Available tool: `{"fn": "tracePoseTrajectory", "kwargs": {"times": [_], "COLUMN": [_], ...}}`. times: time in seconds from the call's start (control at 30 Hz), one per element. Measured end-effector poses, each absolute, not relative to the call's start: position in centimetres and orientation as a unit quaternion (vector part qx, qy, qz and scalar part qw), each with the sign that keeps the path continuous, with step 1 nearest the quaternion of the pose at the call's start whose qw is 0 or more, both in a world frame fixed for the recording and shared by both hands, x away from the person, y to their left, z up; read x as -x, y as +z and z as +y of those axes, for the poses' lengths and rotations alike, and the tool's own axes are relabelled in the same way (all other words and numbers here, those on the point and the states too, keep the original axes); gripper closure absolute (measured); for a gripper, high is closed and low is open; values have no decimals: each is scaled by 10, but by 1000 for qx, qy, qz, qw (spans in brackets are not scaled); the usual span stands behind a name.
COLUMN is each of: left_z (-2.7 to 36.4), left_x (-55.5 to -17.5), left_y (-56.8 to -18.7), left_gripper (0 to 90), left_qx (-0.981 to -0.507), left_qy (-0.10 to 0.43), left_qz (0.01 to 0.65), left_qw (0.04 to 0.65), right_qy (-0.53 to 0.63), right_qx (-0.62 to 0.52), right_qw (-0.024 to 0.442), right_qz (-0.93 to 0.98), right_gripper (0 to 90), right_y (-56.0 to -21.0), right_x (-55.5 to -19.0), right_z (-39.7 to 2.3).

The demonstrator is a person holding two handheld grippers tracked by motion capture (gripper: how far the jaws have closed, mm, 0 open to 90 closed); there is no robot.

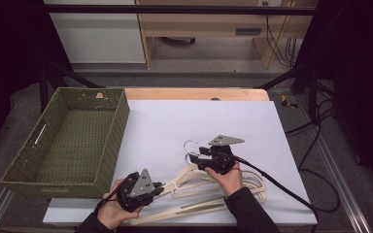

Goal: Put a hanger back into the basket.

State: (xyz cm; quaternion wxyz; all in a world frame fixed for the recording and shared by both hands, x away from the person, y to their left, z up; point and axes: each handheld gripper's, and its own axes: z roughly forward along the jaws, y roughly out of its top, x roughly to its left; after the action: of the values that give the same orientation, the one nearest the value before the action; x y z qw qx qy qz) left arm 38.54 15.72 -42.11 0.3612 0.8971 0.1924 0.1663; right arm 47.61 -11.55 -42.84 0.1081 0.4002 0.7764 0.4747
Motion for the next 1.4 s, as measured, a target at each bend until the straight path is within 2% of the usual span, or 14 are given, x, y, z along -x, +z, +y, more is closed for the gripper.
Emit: {"fn": "tracePoseTrajectory", "kwargs": {"times": [0.13,0.43,0.57,0.77,0.97,1.4], "left_z": [157,155,155,155,153,150], "left_x": [-385,-385,-385,-384,-384,-380], "left_y": [-421,-423,-423,-424,-426,-430], "left_gripper": [794,793,794,793,793,791], "left_qx": [-897,-900,-899,-900,-901,-906], "left_qy": [166,165,166,168,165,181], "left_qz": [192,192,193,191,190,185], "left_qw": [361,354,356,354,354,336], "right_qy": [456,442,439,433,429,449], "right_qx": [-410,-423,-441,-446,-464,-485], "right_qw": [83,47,34,32,21,35], "right_qz": [786,790,782,782,775,749], "right_gripper": [625,757,776,746,832,871], "right_y": [-440,-449,-447,-449,-448,-434], "right_x": [-483,-489,-489,-490,-490,-479], "right_z": [-110,-105,-105,-104,-105,-107]}}
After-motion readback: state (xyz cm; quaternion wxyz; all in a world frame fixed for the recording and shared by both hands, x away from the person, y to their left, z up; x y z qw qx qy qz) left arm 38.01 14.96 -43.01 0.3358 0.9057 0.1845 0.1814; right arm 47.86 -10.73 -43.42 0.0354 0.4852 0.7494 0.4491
